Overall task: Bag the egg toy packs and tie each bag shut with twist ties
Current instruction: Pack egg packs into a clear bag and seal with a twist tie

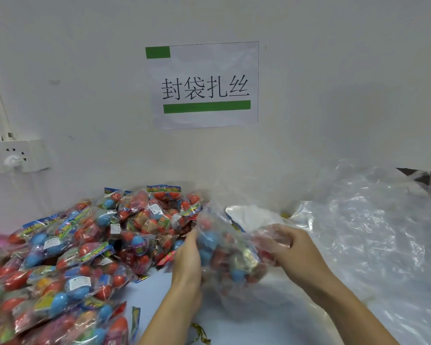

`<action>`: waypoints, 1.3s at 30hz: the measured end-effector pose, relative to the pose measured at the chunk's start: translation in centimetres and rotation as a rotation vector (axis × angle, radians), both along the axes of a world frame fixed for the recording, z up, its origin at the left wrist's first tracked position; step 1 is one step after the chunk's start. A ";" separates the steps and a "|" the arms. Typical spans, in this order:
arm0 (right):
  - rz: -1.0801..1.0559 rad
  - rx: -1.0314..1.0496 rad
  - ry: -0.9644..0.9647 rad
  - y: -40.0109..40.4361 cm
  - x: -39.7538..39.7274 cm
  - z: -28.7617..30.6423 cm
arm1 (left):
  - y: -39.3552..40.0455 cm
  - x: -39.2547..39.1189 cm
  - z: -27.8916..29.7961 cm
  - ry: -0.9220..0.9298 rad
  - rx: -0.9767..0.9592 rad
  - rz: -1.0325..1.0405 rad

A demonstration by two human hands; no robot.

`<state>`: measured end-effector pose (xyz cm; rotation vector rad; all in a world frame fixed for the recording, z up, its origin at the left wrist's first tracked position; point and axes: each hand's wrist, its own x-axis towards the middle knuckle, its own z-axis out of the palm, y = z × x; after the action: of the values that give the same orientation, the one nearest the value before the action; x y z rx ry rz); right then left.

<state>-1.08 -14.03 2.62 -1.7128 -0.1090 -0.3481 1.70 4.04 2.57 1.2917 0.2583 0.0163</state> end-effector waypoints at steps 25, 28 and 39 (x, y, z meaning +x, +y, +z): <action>-0.125 0.006 -0.061 0.6 0.2 -0.2 | 2.7 -1.7 2.4 -0.610 0.667 -0.371; -0.205 0.093 -0.189 0.4 0.2 0.4 | 2.6 -1.0 2.8 -0.673 0.445 -0.068; -0.033 -0.011 -0.161 0.6 -0.7 1.0 | 1.2 -1.6 3.4 -0.761 0.398 0.102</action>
<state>-1.76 -13.42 3.59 -1.6975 -0.2008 -0.5113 0.13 5.27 5.99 1.5668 -0.3517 0.6603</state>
